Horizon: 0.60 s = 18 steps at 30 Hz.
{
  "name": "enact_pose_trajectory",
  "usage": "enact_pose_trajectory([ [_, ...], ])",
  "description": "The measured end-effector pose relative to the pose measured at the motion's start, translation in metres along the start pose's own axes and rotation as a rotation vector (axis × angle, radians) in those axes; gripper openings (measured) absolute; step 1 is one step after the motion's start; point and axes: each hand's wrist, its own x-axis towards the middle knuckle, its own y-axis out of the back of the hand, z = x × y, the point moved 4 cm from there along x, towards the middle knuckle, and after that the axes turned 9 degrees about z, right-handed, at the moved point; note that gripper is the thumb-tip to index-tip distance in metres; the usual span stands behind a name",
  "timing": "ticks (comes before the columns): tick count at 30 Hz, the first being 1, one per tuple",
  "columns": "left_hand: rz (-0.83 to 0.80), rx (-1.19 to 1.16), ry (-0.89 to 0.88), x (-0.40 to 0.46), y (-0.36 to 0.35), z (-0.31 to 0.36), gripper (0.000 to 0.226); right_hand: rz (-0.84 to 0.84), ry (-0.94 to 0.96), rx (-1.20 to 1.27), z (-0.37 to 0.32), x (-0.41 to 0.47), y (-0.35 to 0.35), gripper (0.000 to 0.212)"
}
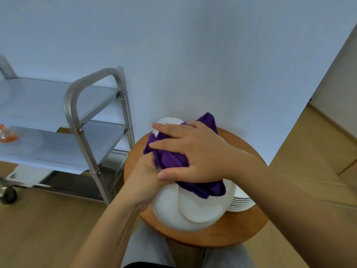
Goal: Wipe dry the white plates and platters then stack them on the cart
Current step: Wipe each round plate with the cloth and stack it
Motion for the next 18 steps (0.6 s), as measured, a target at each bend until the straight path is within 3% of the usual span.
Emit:
enact_pose_trajectory([
  [4, 0.053, 0.015, 0.003, -0.004, 0.006, -0.001, 0.057, -0.016, -0.023, 0.052, 0.016, 0.003, 0.004, 0.071],
  [7, 0.067, -0.107, 0.056, -0.005, 0.013, -0.001, 0.050, 0.047, -0.209, 0.205, 0.036, -0.003, 0.010, 0.080],
  [10, 0.114, -0.174, 0.039, -0.005, 0.024, 0.006, 0.057, 0.279, -0.402, 0.432, 0.055, -0.018, 0.012, 0.076],
  [13, 0.171, -0.198, 0.014, -0.003, 0.032, 0.013, 0.080, 0.472, -0.614, 0.664, 0.063, -0.040, 0.000, 0.072],
  [16, 0.203, -0.286, -0.009, -0.001, 0.033, 0.009, 0.057, 0.640, -0.816, 0.893, 0.061, -0.058, -0.022, 0.072],
  [18, 0.226, -0.328, 0.015, -0.003, 0.029, 0.002, 0.046, 0.755, -0.944, 0.888, 0.054, -0.069, -0.035, 0.082],
])
